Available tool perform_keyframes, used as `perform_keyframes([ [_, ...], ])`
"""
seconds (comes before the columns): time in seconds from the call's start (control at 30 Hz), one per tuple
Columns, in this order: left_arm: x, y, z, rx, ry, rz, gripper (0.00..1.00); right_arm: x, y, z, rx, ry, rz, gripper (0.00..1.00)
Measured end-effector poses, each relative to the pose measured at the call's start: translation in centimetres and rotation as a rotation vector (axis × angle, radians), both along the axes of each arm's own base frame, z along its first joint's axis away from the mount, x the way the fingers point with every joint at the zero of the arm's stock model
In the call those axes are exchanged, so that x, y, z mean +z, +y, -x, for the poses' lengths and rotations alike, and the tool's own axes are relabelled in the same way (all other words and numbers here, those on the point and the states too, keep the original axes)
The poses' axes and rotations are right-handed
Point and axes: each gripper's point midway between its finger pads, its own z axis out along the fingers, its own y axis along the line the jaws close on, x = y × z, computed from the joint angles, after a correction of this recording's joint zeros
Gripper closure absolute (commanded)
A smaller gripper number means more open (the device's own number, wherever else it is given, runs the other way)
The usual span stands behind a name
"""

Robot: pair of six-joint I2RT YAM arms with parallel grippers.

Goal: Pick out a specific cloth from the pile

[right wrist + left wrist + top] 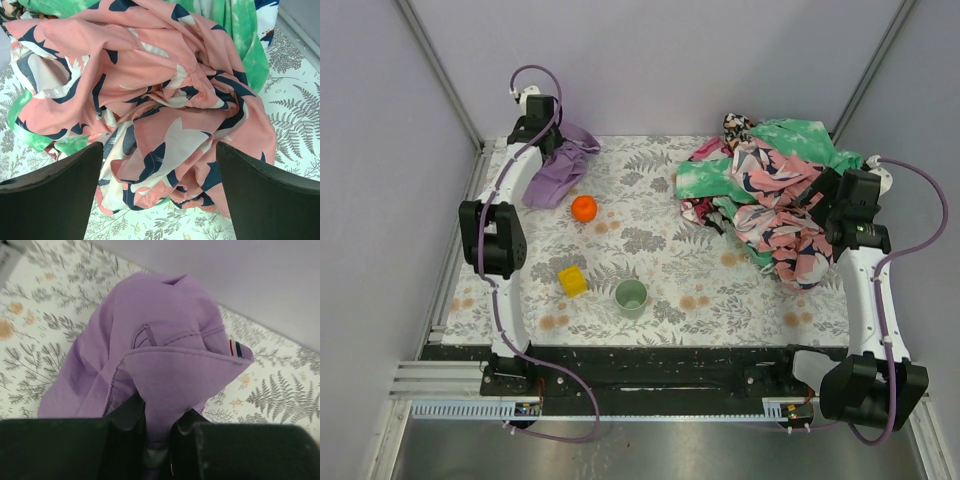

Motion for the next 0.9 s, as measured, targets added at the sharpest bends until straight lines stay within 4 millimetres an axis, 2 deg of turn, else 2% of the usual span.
perform_keyframes([
  [0.07, -2.7, 0.1, -0.4, -0.001, 0.047, 0.019, 0.65, -0.2, 0.1, 0.1, 0.002, 0.003, -0.002, 0.00],
  [0.1, -3.7, -0.1, -0.5, -0.011, 0.065, 0.028, 0.49, -0.3, 0.1, 0.1, 0.002, 0.005, -0.003, 0.01],
  [0.17, -5.2, -0.8, -0.5, -0.057, 0.100, 0.050, 0.01, -0.4, 0.1, 0.1, 0.005, 0.007, -0.006, 0.01],
  [0.27, -6.2, -2.3, 0.2, -0.141, 0.145, 0.105, 0.01, -0.5, 0.2, 0.1, 0.008, 0.011, -0.011, 0.01],
  [0.4, -5.3, -3.9, 0.9, -0.223, 0.150, 0.149, 0.01, -0.7, 0.4, 0.1, 0.012, 0.020, -0.018, 0.00],
  [0.47, -3.1, -4.5, 1.9, -0.255, 0.138, 0.161, 0.01, -0.7, 0.4, 0.1, 0.016, 0.017, -0.020, 0.01],
  [0.5, -1.4, -4.7, 2.7, -0.271, 0.122, 0.167, 0.01, -0.6, 0.5, 0.1, 0.018, 0.016, -0.021, 0.01],
  [0.6, 6.4, -5.2, 5.8, -0.317, 0.002, 0.181, 0.01, -0.2, 0.8, 0.2, 0.031, 0.001, -0.027, 0.01],
  [0.67, 12.2, -5.4, 9.8, -0.346, -0.102, 0.181, 0.01, 0.2, 1.1, 0.4, 0.044, -0.016, -0.036, 0.01],
  [0.7, 15.3, -5.4, 12.7, -0.357, -0.173, 0.177, 0.01, 0.4, 1.3, 0.6, 0.050, -0.026, -0.038, 0.01],
  [0.77, 19.4, -5.4, 17.2, -0.378, -0.274, 0.174, 0.01, 0.6, 1.7, 0.9, 0.063, -0.040, -0.046, 0.01],
  [0.8, 21.0, -5.5, 19.7, -0.392, -0.326, 0.175, 0.01, 0.7, 1.8, 1.1, 0.067, -0.046, -0.048, 0.01],
  [0.83, 21.7, -5.6, 21.7, -0.405, -0.358, 0.179, 0.01, 0.7, 1.9, 1.3, 0.070, -0.050, -0.049, 0.01],
  [0.9, 21.7, -5.6, 25.0, -0.418, -0.390, 0.196, 0.01, 0.7, 2.1, 1.6, 0.072, -0.065, -0.051, 0.01],
])
